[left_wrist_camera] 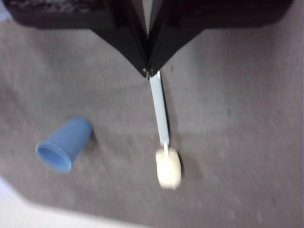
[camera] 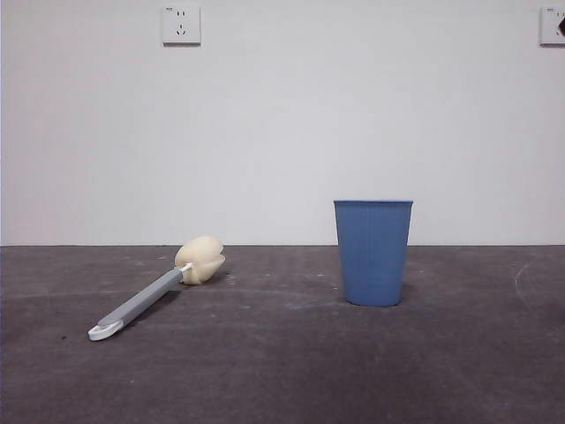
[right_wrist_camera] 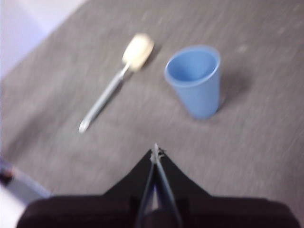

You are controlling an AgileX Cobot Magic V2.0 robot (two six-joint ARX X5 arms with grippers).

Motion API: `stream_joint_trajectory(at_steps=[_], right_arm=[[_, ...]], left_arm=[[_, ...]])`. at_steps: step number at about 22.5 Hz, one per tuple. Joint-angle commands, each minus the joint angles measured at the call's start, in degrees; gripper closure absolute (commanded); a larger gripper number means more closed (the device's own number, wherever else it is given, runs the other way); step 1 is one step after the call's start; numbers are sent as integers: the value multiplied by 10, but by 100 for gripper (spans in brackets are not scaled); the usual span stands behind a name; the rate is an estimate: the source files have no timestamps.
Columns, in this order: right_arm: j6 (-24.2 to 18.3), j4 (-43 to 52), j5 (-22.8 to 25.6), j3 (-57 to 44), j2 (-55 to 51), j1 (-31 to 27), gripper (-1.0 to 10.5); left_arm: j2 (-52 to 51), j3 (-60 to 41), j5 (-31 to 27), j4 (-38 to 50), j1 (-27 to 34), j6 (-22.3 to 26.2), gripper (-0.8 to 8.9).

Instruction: Pick up the cup brush,pick up the cup,insert the brush into the cup,clean the cup,put the cup brush back,put the cup back to the fixed position on the table

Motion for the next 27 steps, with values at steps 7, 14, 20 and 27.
stream_joint_trajectory(at_steps=[7, 14, 20, 27], right_arm=[[-123, -174, -3, 74, 64, 5, 957], [-135, -185, -4, 74, 67, 5, 904], [-115, -178, -4, 74, 67, 5, 377], [-109, -163, -4, 74, 68, 5, 380]], left_arm=[[71, 49, 6, -98, -8, 89, 821], [75, 49, 8, -102, -22, 90, 811], [80, 49, 66, -69, -22, 74, 284], [173, 112, 56, -32, -35, 60, 283]])
